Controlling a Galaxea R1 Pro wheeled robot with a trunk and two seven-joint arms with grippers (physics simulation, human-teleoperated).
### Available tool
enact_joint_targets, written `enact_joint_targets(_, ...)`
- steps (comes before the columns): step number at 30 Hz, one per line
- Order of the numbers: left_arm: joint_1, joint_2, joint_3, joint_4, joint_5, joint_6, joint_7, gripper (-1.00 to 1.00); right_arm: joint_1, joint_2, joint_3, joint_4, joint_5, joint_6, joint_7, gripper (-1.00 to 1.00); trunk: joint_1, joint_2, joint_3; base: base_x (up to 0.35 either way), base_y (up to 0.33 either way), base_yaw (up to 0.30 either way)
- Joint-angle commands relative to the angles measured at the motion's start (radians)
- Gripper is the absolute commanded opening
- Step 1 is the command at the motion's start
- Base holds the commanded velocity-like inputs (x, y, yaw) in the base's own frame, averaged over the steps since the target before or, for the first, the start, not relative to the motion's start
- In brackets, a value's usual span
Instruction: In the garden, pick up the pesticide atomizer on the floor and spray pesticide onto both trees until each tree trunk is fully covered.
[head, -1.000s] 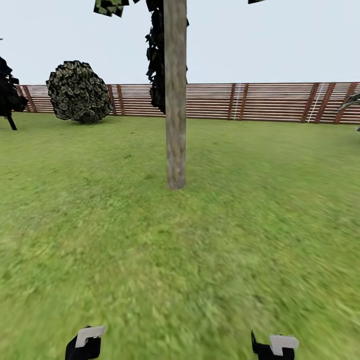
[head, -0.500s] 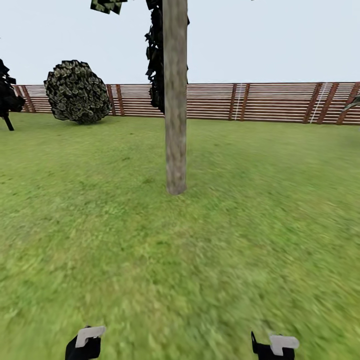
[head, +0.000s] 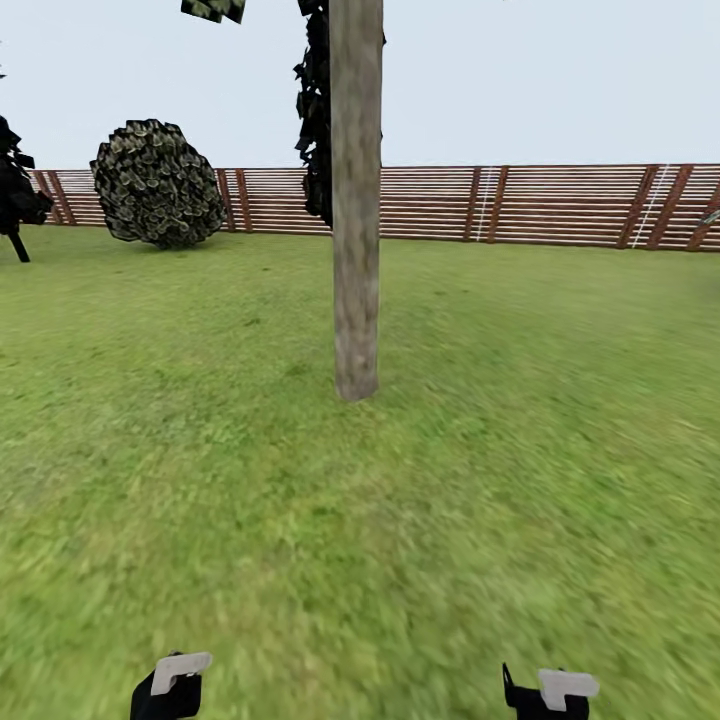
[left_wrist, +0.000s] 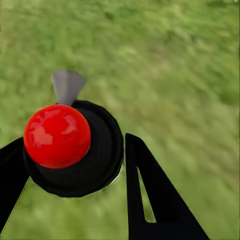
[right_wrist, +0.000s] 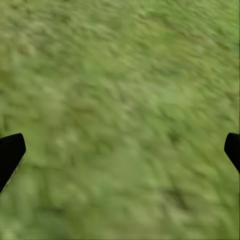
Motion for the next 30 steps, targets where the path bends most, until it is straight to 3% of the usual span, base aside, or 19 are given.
enact_joint_targets(1, -0.001, 0.000, 0.000, 0.001, 0.005, -0.003, 0.000, -1.00, 0.000, 0.000, -0.005, 0.001, 0.011, -0.003, -0.004, 1.00, 0.000, 0.000, -0.001, 0.339, 0.000, 0.126)
enact_joint_targets(30, -0.001, 0.001, -0.001, 0.001, 0.005, -0.004, 0.000, -1.00, 0.000, 0.000, -0.004, 0.001, 0.011, -0.003, -0.004, 1.00, 0.000, 0.000, -0.001, 0.339, 0.000, 0.008)
